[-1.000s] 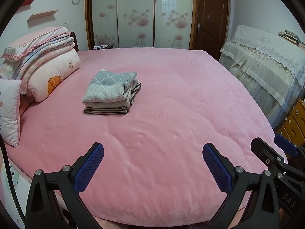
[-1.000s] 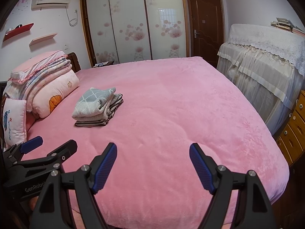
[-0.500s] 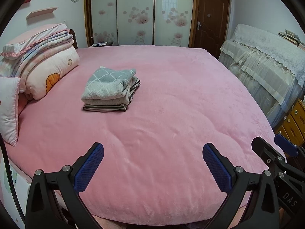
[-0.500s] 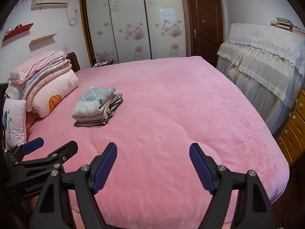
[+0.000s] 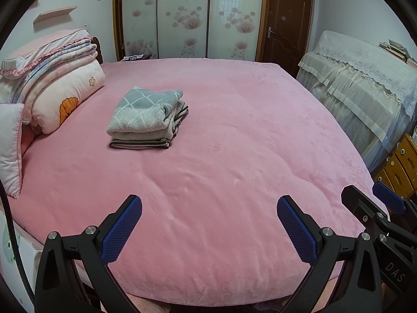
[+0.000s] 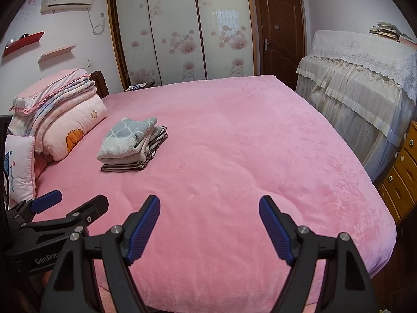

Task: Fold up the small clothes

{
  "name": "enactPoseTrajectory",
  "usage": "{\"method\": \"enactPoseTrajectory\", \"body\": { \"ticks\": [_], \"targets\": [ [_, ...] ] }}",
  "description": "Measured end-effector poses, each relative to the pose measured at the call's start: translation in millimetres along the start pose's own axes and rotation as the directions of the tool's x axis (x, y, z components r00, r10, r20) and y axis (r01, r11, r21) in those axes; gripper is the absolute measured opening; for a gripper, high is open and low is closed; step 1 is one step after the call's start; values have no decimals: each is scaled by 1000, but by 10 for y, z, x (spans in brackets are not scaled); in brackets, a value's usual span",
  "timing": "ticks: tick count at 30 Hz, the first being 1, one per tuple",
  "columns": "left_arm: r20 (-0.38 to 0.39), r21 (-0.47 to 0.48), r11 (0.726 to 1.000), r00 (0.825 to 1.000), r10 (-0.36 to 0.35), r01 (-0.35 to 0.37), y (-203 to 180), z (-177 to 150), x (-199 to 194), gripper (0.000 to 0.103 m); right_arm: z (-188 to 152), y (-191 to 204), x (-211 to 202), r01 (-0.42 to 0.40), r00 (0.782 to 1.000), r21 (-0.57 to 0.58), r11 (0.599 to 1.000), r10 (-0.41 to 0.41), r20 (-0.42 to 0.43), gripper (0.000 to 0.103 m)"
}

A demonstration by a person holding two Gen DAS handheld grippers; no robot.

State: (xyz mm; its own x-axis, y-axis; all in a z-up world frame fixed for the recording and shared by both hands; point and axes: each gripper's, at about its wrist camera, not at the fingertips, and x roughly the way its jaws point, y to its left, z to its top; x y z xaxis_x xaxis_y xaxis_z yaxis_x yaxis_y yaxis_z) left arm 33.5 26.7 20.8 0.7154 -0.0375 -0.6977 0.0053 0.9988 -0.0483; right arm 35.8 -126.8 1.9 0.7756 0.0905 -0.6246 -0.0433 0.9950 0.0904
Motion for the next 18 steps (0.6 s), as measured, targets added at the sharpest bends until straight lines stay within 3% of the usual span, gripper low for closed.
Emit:
{"method": "enactPoseTrajectory", "body": {
  "ticks": [18],
  "targets": [
    [-12,1,1000,1000,-6,6,-13,4,49,103,-48,-4,36,1,1000,6,1000,-1,-7,79]
  ]
}}
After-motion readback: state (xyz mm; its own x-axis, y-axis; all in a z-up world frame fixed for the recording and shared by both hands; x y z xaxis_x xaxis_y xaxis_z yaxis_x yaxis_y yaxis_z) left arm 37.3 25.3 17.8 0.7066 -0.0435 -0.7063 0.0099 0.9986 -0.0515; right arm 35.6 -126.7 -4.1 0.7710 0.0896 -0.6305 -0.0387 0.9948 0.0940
